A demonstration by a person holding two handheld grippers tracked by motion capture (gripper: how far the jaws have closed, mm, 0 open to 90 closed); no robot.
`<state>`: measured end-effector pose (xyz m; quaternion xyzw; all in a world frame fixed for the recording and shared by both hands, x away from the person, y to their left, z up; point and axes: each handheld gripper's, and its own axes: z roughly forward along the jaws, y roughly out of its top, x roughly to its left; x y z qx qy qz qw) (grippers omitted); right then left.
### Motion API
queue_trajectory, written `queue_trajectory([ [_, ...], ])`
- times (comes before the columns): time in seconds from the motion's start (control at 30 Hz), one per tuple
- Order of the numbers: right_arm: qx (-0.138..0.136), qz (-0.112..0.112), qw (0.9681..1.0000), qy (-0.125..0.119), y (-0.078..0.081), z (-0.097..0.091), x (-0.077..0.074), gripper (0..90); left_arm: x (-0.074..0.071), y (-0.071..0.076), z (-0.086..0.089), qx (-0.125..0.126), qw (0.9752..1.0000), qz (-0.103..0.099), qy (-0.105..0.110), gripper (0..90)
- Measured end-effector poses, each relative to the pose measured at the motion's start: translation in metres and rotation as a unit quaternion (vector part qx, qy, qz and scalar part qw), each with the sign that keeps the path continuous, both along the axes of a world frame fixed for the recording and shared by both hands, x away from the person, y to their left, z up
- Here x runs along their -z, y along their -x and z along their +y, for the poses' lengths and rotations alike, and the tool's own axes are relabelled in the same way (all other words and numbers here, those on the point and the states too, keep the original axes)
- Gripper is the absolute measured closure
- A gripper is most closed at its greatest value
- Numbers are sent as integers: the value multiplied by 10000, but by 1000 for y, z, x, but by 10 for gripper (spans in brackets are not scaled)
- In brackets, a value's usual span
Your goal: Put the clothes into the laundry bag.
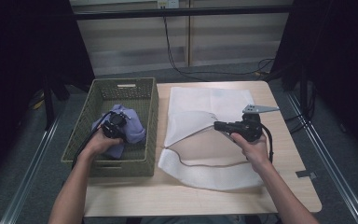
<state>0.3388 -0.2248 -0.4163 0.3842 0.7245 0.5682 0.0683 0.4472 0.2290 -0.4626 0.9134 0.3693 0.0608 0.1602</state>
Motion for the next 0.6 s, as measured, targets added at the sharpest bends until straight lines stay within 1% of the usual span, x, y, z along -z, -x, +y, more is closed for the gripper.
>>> queue_trajectory([
  [0.03,-12,1,10000,6,0,0,0,889,-2,-1,1,-16,10000,8,37,811],
  [0.07,-15,-1,10000,15,0,0,0,889,-4,0,2,-87,9999,-39,131,812],
  [0.13,-4,6,10000,5,0,0,0,889,-9,0,4,-162,9991,-180,337,815],
  [0.2,1,12,10000,-12,-1,0,0,889,-16,1,7,-269,9976,-339,534,817],
  [0.23,13,9,10000,-26,-1,-1,0,889,-23,1,10,-204,9971,-412,610,819],
  [0.3,15,7,10000,-26,-1,-1,0,889,-31,2,14,-352,9941,-567,853,819],
  [0.33,15,7,10000,-26,-1,-1,0,889,-35,3,17,-432,9912,-650,1066,819],
  [0.37,12,-6,10000,-23,0,-1,0,889,-41,5,18,-493,9892,-789,1128,821],
  [0.4,12,-6,10000,-23,0,-1,0,889,-45,7,19,-495,9876,-880,1198,821],
  [0.43,14,-10,10000,-15,0,-1,0,889,-48,11,20,-595,9842,-1060,1288,822],
  [0.5,14,3,10000,-23,0,0,0,889,-54,14,24,-571,9810,-1120,1477,822],
  [0.53,16,6,10000,-15,0,0,0,889,-57,16,26,-611,9792,-1206,1515,823],
  [0.57,12,-6,10000,-2,0,0,0,890,-60,18,27,-610,9775,-1247,1586,823],
  [0.6,6,-4,10000,-3,0,1,0,889,-62,20,29,-616,9747,-1341,1677,823],
])
